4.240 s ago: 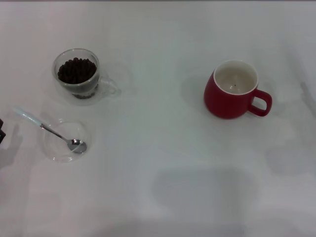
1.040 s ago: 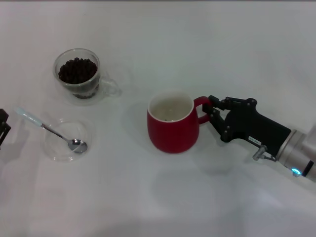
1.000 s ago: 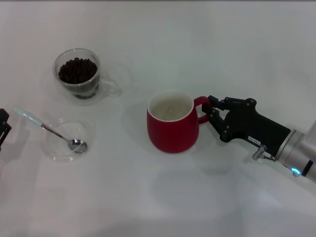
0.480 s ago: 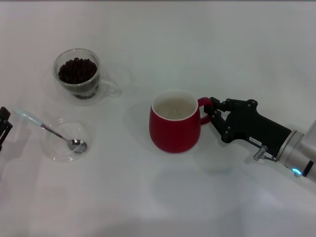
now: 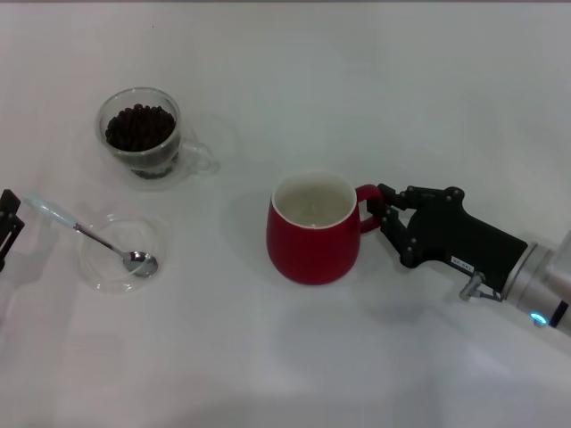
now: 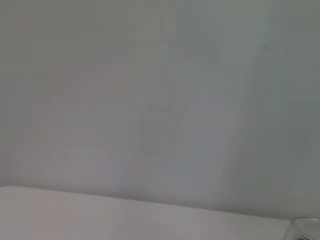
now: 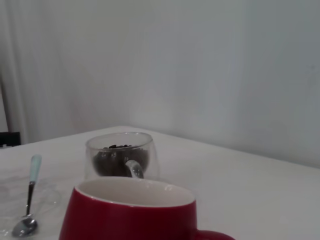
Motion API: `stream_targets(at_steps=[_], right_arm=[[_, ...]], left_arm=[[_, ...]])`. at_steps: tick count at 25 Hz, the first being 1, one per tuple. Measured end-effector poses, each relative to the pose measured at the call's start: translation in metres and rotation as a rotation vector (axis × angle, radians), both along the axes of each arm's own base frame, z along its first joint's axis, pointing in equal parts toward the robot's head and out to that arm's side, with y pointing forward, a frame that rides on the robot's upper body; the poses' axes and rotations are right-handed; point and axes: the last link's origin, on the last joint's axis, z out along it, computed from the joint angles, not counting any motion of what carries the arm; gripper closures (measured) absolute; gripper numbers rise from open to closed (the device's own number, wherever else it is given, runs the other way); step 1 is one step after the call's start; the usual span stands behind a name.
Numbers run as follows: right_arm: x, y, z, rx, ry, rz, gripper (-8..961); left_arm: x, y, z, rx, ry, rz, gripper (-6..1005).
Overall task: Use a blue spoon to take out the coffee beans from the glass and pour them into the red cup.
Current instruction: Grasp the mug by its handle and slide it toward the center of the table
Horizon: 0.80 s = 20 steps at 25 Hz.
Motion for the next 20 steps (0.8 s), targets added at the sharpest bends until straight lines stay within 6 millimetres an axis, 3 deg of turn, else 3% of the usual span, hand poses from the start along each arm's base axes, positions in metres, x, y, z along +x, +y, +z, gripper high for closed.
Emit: stream_targets(at_steps=[20], right_arm=[[0.005, -0.015, -0.002, -0.012, -0.059, 0.077, 802]], left_arm=[[0.003, 0.001, -0.001, -0.007, -0.004, -0.021, 141]])
